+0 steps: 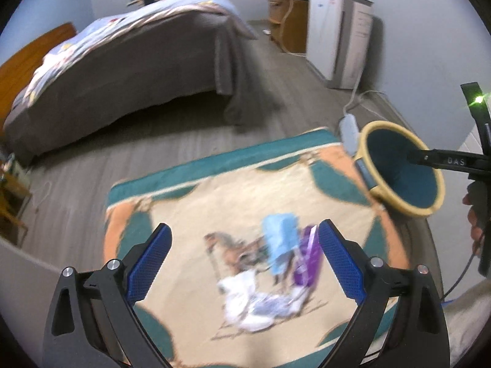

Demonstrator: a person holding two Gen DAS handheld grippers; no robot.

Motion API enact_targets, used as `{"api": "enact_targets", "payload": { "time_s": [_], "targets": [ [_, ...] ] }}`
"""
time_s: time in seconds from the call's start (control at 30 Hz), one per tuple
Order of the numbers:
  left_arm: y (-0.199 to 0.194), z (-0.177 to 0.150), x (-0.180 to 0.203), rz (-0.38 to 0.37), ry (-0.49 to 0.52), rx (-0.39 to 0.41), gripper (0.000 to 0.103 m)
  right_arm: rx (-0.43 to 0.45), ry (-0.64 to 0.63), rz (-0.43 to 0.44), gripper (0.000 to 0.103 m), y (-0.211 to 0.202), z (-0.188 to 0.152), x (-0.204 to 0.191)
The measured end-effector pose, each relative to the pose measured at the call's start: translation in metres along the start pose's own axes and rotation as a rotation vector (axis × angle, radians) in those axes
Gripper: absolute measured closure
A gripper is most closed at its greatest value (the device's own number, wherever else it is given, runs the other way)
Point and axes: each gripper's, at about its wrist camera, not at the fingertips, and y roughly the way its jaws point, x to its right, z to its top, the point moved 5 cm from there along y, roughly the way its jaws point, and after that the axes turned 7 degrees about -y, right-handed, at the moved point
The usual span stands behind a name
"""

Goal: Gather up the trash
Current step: 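Move both tools back over the remaining trash on the cushion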

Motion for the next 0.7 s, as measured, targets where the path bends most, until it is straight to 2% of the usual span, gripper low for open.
{"api": "enact_targets", "payload": {
  "time_s": [0.2,0.4,0.6,0.7],
  "targets": [
    [0.005,-0.019,-0.045,0.038,-0.094,-0.025,0.008,-0.031,-0.162,-0.02,0.006,0.01,-0.015,-0.057],
    [0.018,-0.037,-0.072,0.061,-0.15,-0.068,0.008,-0.08,-0.254,-0.02,0.006,0.022,-0.029,-0.1],
    [0.028,-0.054,-0.083,0.087,-0.133,-0.102,0.008,-0.103,-0.284,-0.017,0.006,0.03,-0.037,-0.128],
    [0.038,-0.066,-0.089,0.097,-0.172,-0.142,0.008,-0.122,-0.288,-0.025,0.006,0.038,-0.042,-0.135]
  ]
}}
